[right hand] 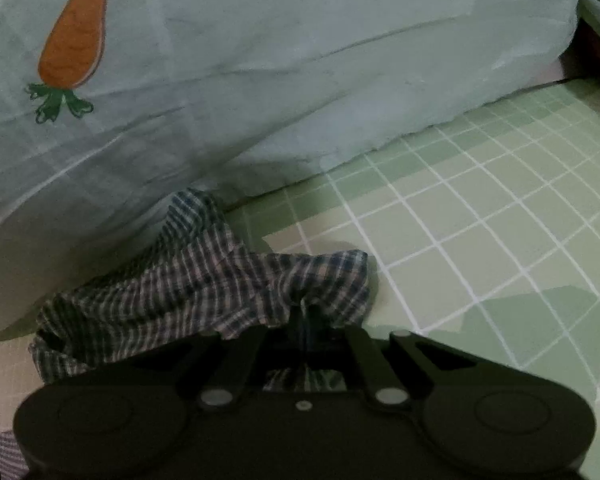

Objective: Fold clothes

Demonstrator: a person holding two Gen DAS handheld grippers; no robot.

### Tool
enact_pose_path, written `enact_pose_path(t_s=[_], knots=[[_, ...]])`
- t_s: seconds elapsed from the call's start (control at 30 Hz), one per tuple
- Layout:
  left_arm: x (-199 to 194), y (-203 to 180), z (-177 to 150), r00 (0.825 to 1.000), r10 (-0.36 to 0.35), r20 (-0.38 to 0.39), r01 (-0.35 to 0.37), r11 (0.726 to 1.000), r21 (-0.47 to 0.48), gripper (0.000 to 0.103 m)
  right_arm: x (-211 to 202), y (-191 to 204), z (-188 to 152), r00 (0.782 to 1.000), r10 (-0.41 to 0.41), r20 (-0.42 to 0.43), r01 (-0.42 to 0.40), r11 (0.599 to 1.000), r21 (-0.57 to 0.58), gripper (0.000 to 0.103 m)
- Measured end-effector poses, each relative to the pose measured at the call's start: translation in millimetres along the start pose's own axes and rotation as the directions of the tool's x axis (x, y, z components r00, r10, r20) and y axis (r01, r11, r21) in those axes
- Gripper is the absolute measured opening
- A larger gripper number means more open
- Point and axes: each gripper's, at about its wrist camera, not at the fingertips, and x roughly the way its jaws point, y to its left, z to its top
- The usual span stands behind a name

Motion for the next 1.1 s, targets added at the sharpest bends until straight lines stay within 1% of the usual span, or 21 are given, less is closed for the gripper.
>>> enact_pose_path(t_s=[0.03, 0.07, 0.1, 0.17, 0.2, 0.23, 0.3, 0.4, 0.47, 0.57, 0.63, 0.67, 0.77, 0.87, 0.9, 0.93, 0.97, 1.0, 1.03, 1.07, 1.1], knots=[[-1.7, 0.2, 1.6, 1.000, -0.002, 0.000, 0.002, 1.000, -0.005, 0.010, -3.3, 0.2, 0.9, 1.000, -0.003, 0.002, 0.003, 1.000, -0.005, 0.004], [-4.1, -0.1, 3.2, 1.000, -0.004, 0.003, 0.004, 1.000, -0.006, 0.009, -6.8, 0.6, 1.8, 1.000, -0.007, 0.004, 0.007, 1.000, -0.010, 0.012], [-6.5, -0.4, 4.9, 1.000, -0.005, 0.006, 0.005, 1.000, -0.007, 0.009, -19.7, 1.0, -2.8, 0.999, -0.033, 0.017, 0.033, 0.999, -0.032, 0.036], [-19.1, -5.1, 8.0, 0.999, -0.009, 0.033, 0.009, 1.000, 0.004, 0.008, -47.8, 1.7, -13.4, 0.995, -0.089, 0.048, 0.092, 0.993, -0.076, 0.064], [-27.1, -7.8, 9.3, 0.999, -0.016, 0.049, 0.016, 1.000, 0.010, 0.007, -61.9, 2.0, -18.6, 0.991, -0.117, 0.064, 0.122, 0.988, -0.098, 0.070], [-36.1, -12.0, 10.0, 0.997, -0.030, 0.068, 0.029, 0.999, 0.016, 0.007, -75.9, 2.4, -23.9, 0.986, -0.143, 0.081, 0.153, 0.981, -0.119, 0.072], [-57.8, -26.4, 9.2, 0.992, -0.070, 0.109, 0.065, 0.997, 0.044, 0.007, -107.3, -7.5, -51.5, 0.983, -0.166, 0.082, 0.174, 0.979, -0.110, 0.074], [-93.0, -60.8, -3.4, 0.978, -0.145, 0.152, 0.123, 0.982, 0.144, 0.006, -154.7, -23.2, -94.4, 0.977, -0.196, 0.081, 0.204, 0.975, -0.091, 0.075], [-113.7, -87.1, -18.3, 0.968, -0.197, 0.157, 0.160, 0.962, 0.220, 0.006, -186.2, -33.7, -122.9, 0.973, -0.217, 0.080, 0.223, 0.972, -0.079, 0.075], [-136.8, -127.5, -50.2, 0.953, -0.280, 0.113, 0.235, 0.923, 0.305, 0.006, -221.7, -49.8, -163.3, 0.974, -0.216, 0.060, 0.220, 0.974, -0.058, 0.075], [-148.6, -154.9, -78.4, 0.943, -0.326, 0.066, 0.284, 0.894, 0.347, 0.006, -241.9, -59.7, -186.8, 0.969, -0.242, 0.045, 0.244, 0.969, -0.044, 0.075], [-153.2, -167.1, -93.1, 0.939, -0.343, 0.041, 0.306, 0.880, 0.363, 0.006, -251.7, -64.8, -194.5, 0.970, -0.239, 0.040, 0.240, 0.970, -0.032, 0.075], [-164.5, -199.4, -140.6, 0.922, -0.385, -0.047, 0.371, 0.841, 0.394, 0.006, -272.8, -82.0, -216.7, 0.979, -0.202, 0.015, 0.202, 0.979, 0.006, 0.075], [-168.7, -220.9, -188.3, 0.906, -0.386, -0.175, 0.424, 0.822, 0.379, 0.008, -283.0, -94.7, -232.5, 0.982, -0.184, -0.032, 0.182, 0.982, -0.045, 0.075], [-169.9, -227.8, -204.3, 0.897, -0.384, -0.219, 0.441, 0.817, 0.372, 0.012, -286.8, -97.4, -235.0, 0.983, -0.178, -0.036, 0.175, 0.982, -0.069, 0.077], [-171.8, -233.1, -217.5, 0.894, -0.374, -0.247, 0.444, 0.816, 0.370, 0.021, -290.8, -100.0, -237.2, 0.984, -0.171, -0.038, 0.167, 0.982, -0.093, 0.079], [-174.2, -235.2, -225.3, 0.898, -0.361, -0.253, 0.435, 0.822, 0.368, 0.027, -294.8, -102.6, -239.3, 0.985, -0.165, -0.041, 0.159, 0.980, -0.116, 0.085], [-176.8, -236.3, -231.2, 0.903, -0.349, -0.251, 0.422, 0.829, 0.366, 0.040, -298.8, -105.2, -240.0, 0.988, -0.151, -0.031, 0.146, 0.980, -0.136, 0.094], [-179.4, -237.3, -237.1, 0.908, -0.336, -0.249, 0.409, 0.837, 0.364, 0.054, -302.8, -107.7, -240.5, 0.991, -0.136, -0.019, 0.131, 0.979, -0.155, 0.100], [-183.1, -235.3, -239.0, 0.917, -0.323, -0.232, 0.390, 0.849, 0.357, 0.062, -305.2, -109.5, -241.4, 0.992, -0.122, -0.007, 0.119, 0.978, -0.172, 0.103], [-187.2, -232.0, -239.2, 0.927, -0.311, -0.209, 0.367, 0.862, 0.348, 0.078, -305.8, -109.6, -240.2, 0.994, -0.105, 0.002, 0.104, 0.977, -0.188, 0.103]])
